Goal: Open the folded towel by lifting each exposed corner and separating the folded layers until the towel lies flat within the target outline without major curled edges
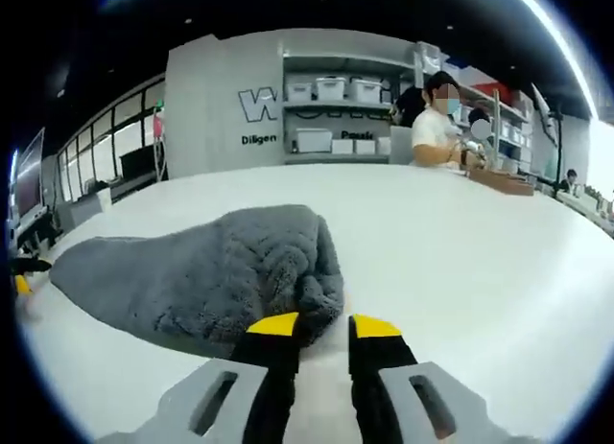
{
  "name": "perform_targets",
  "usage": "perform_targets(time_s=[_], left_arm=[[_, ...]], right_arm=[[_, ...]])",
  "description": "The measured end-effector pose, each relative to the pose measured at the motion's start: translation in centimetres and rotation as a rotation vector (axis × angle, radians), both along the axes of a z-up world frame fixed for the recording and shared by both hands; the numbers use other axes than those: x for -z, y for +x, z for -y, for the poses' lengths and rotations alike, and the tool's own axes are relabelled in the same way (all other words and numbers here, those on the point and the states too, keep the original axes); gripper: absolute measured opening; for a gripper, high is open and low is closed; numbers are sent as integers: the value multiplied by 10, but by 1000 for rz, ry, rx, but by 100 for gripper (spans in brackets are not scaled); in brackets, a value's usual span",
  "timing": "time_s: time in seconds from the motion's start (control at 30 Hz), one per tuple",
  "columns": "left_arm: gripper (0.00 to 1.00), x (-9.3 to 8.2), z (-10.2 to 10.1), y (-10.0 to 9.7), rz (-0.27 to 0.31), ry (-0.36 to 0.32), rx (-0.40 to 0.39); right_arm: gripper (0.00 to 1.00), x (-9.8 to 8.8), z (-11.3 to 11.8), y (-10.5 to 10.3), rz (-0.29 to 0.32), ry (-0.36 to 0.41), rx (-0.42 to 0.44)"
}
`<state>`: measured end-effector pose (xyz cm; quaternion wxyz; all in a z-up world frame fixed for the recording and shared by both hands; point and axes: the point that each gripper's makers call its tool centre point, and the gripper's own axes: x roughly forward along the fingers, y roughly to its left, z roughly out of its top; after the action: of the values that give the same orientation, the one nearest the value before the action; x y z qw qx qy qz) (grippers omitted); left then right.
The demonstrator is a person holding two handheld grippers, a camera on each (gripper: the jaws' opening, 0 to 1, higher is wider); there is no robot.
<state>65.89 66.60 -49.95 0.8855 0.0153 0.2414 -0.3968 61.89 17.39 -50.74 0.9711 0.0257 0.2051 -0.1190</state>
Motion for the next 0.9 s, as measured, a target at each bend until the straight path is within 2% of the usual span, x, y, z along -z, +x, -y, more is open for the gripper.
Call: perform_targets(time_s=[0.1, 0.13, 0.17, 0.23, 0.33, 0.43, 0.57, 0.67, 0.8, 0.9], left_arm=[[92, 0, 0, 0, 1, 2, 0], [92, 0, 0, 0, 0, 3, 1], [92, 0, 0, 0, 0, 3, 1], [92, 0, 0, -1, -1, 4, 1], [92, 0, 0, 0, -1, 5, -1], [92, 0, -1, 0, 0, 8, -3], [92, 0, -1, 0, 0, 11, -2], [92, 0, -1, 0, -1, 17, -1], [92, 3, -1, 0, -4, 29, -2], [92, 3, -2, 1, -5, 30, -7]], right_arm=[[40, -5, 7, -3, 4, -22, 21], [46, -5, 13, -6, -12, -52, 37], [50, -6, 18, -9, -33, -84, 55], [58, -7, 20, -10, -44, -100, 61], [64, -6, 21, -12, -60, -90, 48], [66, -6, 18, -13, -71, -93, 12], [77, -5, 8, -17, -106, -106, -67], [87, -1, -8, -19, -124, -65, -143], [98, -1, -19, -21, -149, -94, -199], [99, -1, -29, -22, -162, -109, -242]])
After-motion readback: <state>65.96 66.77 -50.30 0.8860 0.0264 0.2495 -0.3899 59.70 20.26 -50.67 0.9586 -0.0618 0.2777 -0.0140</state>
